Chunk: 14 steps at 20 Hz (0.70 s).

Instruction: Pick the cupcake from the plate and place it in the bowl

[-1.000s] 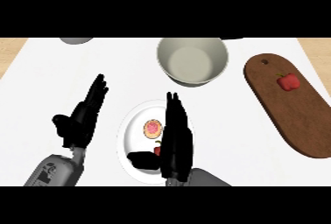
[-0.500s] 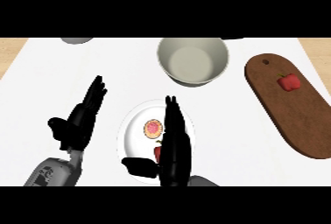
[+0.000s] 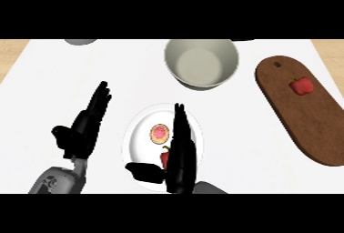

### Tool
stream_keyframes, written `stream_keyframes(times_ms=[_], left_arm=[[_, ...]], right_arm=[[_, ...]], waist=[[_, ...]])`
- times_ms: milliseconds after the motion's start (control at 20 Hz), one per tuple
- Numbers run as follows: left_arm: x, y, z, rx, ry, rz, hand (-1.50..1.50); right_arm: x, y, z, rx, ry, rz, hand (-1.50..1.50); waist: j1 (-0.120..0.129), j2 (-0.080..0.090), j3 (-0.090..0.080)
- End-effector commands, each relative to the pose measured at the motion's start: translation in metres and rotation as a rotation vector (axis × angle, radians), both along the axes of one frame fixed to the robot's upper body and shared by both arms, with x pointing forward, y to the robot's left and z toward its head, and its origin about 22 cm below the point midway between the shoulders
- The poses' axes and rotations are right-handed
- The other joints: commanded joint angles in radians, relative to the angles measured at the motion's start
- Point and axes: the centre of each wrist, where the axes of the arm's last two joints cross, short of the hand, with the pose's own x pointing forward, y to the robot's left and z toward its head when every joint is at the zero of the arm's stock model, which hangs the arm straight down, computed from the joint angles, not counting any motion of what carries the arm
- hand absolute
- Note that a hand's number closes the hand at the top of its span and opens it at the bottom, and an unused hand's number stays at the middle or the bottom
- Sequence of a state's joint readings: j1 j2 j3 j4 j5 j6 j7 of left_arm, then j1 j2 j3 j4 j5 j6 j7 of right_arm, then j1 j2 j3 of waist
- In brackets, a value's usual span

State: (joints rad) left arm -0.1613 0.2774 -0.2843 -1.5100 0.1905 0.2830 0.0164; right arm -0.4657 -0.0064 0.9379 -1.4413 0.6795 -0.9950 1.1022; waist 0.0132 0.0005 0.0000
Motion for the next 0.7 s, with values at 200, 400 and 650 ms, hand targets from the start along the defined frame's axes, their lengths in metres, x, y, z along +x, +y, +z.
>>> stream_keyframes(times_ms=[200, 400, 650], left_arm=[[0.006, 0.009, 0.006, 0.006, 0.003, 0.013, 0.0], [0.002, 0.007, 0.013, 0.02, -0.015, 0.0, 0.0], [0.012, 0.009, 0.012, 0.0, -0.015, -0.003, 0.0]], right_arm=[[0.008, 0.009, 0.0, 0.093, 0.082, -0.066, -1.5], [0.006, -0.002, -0.036, 0.023, 0.104, -0.095, -1.5], [0.019, -0.003, -0.057, -0.094, 0.195, -0.127, -1.5]], waist=[[0.0, 0.0, 0.0], [-0.005, 0.0, 0.0], [-0.004, 0.001, 0.0]])
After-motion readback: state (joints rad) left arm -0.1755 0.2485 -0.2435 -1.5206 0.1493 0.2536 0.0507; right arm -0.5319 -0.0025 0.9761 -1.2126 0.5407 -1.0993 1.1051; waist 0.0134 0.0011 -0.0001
